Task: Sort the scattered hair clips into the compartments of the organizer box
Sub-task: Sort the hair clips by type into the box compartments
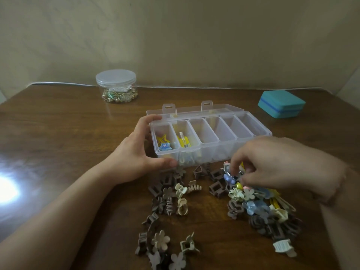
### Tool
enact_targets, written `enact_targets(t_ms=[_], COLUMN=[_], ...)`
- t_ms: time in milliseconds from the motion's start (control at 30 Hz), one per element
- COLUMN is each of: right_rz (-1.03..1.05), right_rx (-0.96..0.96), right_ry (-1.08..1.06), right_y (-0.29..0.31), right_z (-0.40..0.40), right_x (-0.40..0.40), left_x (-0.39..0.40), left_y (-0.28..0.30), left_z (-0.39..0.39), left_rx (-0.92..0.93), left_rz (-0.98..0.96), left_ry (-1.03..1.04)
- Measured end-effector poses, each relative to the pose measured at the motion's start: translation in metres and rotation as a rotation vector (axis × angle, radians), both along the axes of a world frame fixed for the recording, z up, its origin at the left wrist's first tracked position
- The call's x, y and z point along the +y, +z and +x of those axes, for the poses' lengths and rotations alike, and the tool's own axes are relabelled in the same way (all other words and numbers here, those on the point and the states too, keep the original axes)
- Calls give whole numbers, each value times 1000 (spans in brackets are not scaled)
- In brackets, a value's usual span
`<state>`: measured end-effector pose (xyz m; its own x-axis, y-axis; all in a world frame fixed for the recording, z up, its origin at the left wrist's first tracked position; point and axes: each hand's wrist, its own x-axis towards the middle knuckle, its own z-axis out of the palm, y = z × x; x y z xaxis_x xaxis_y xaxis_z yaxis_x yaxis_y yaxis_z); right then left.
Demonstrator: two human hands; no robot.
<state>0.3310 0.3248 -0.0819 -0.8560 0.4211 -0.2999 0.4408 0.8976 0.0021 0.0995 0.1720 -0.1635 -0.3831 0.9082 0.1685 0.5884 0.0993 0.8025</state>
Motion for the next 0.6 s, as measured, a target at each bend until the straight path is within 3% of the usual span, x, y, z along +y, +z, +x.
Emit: enact_targets(t_ms=[600], right_rz=[57], right_rx=[134], right_ry=[94], right_y=[-10], right_z=[-6], right_x=[-2], left_x=[0], left_y=[0], left_z=[-1], left_rx=[-9], left_rz=[-12], left_ry=[-6])
